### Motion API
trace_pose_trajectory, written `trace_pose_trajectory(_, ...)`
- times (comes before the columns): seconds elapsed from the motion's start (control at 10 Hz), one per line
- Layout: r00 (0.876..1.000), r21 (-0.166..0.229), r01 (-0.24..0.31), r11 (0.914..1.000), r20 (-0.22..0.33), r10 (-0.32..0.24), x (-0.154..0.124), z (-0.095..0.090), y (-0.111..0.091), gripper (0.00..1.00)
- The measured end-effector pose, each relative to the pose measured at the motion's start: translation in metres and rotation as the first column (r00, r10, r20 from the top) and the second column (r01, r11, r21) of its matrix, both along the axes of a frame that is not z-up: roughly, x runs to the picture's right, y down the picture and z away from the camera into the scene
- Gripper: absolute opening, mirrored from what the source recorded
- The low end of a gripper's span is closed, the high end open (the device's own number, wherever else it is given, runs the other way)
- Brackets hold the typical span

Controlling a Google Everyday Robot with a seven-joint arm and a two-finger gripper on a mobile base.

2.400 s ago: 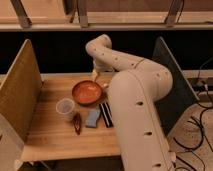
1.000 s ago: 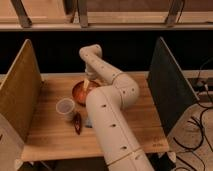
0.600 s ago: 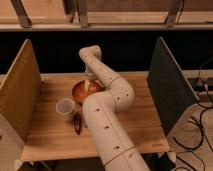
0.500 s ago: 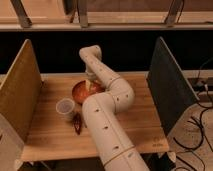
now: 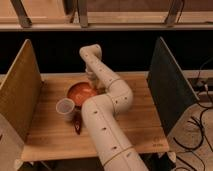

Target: Drag the ceramic bowl in a circle

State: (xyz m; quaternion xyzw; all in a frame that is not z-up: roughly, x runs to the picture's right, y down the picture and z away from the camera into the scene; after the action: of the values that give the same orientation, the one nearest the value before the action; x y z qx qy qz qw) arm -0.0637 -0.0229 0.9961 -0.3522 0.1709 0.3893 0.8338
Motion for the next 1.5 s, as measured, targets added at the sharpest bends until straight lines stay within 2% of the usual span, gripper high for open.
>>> trace_pose_trajectory(0.3, 1.0, 0.1, -0.009, 0.9949, 0.008, 0.008, -0.003, -0.009, -0.04, 0.0)
trace_pose_trajectory(0.5, 1.0, 0.141, -0.001, 0.99, 0.0, 0.001, -0.002, -0.013, -0.057, 0.0)
trace_pose_trajectory(0.8, 0.993, 0.18, 0.035, 0.983, -0.121, -0.013, 0.033, -0.015, -0.071, 0.0)
trace_pose_trajectory(0.9, 0.985, 0.206, 0.046, 0.9775, -0.17, -0.011, 0.047, -0.016, -0.079, 0.0)
trace_pose_trajectory(1.0, 0.974, 0.247, 0.064, 0.9669, -0.226, -0.006, 0.063, -0.017, -0.093, 0.0)
trace_pose_trajectory(1.2, 0.969, 0.275, 0.079, 0.9584, -0.247, -0.009, 0.064, -0.015, -0.1, 0.0)
trace_pose_trajectory(1.3, 0.971, 0.276, 0.082, 0.9578, -0.239, -0.014, 0.057, -0.011, -0.097, 0.0)
trace_pose_trajectory(1.5, 0.978, 0.258, 0.085, 0.9623, -0.208, -0.031, 0.039, -0.003, -0.086, 0.0)
